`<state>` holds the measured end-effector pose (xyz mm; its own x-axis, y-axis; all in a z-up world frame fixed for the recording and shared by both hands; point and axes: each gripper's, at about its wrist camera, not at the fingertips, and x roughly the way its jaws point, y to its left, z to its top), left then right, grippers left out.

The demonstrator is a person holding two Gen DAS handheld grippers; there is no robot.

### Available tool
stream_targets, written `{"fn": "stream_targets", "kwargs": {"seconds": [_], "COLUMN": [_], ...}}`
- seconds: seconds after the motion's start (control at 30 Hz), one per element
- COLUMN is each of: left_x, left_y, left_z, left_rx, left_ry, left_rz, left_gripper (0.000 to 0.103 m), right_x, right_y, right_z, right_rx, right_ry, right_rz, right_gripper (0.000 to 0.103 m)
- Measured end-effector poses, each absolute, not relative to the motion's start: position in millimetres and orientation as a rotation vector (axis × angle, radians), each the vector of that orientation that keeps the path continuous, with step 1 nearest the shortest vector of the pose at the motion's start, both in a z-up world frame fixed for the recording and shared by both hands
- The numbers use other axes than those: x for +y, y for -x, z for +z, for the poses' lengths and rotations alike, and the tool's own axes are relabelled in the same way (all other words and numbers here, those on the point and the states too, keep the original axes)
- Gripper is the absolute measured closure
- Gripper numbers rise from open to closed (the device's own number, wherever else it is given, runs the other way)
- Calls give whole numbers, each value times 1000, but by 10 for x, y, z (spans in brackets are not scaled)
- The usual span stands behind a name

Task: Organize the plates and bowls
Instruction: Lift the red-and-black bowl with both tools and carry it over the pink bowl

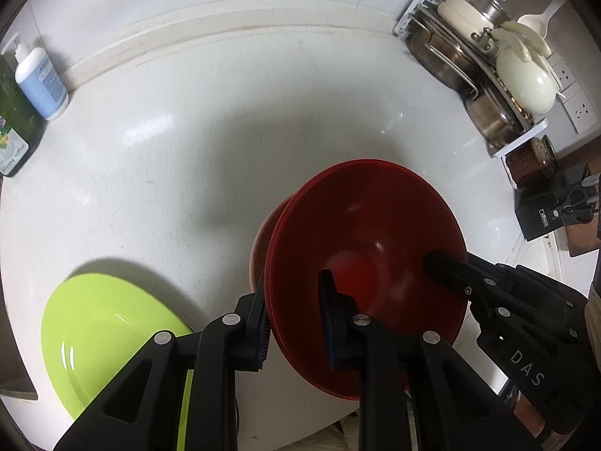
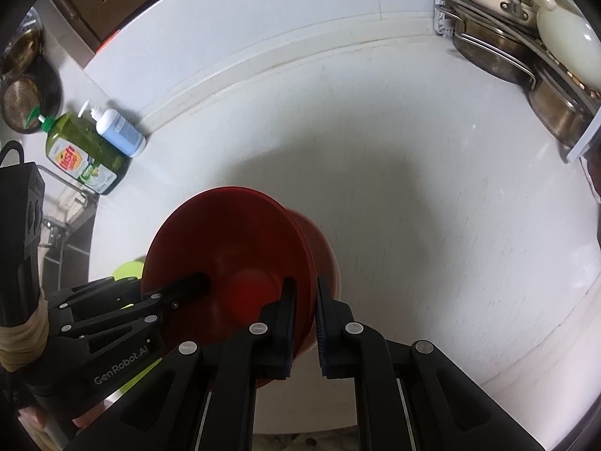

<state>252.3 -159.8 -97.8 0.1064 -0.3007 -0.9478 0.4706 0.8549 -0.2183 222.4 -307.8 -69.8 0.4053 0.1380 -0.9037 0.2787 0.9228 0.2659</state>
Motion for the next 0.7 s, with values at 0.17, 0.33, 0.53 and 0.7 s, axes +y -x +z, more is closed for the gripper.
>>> {"fn": "stream_targets", "kwargs": {"seconds": [0.17,0.33,0.53,0.7], "left_x": [-1595,-1598,-1640,-1655], "left_y": [-2531,-2543,-2546,-2537], "left_z": [-1051,-1097,-1124,-1137], "left_rx": [1367,1377,1369,1351], "left_ry": [-161,-172,-183,-203], "left_rz": [-567,-558,-555,-557], "left_gripper": [81,81,79,78], "right_x": [-3078,-3053,-3037,-3044], "right_y": [-2231,-2243,-2247,-2252], "right_z": [-775,-815,-859,-873], "right_rx": [1180,1192,1201,1198], "right_ry": [-409,-396,-393,-394], "right_rz": [-87,-80,-76,-71], "right_gripper": [91,90,89,89]}}
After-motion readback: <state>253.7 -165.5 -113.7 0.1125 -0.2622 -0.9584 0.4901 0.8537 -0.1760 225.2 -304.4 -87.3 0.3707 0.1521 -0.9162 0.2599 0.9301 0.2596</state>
